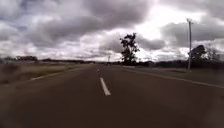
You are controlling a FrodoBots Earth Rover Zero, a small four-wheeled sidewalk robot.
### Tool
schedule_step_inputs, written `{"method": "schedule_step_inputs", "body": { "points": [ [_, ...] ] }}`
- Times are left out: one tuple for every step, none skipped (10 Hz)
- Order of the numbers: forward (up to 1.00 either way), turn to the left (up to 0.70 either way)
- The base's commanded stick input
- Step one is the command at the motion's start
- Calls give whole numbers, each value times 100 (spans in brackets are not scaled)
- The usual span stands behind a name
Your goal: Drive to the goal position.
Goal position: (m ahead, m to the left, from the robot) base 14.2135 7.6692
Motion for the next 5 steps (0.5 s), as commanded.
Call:
{"method": "schedule_step_inputs", "body": {
  "points": [
    [100, 4],
    [100, 4],
    [100, 4],
    [100, 4],
    [100, 4]
  ]
}}
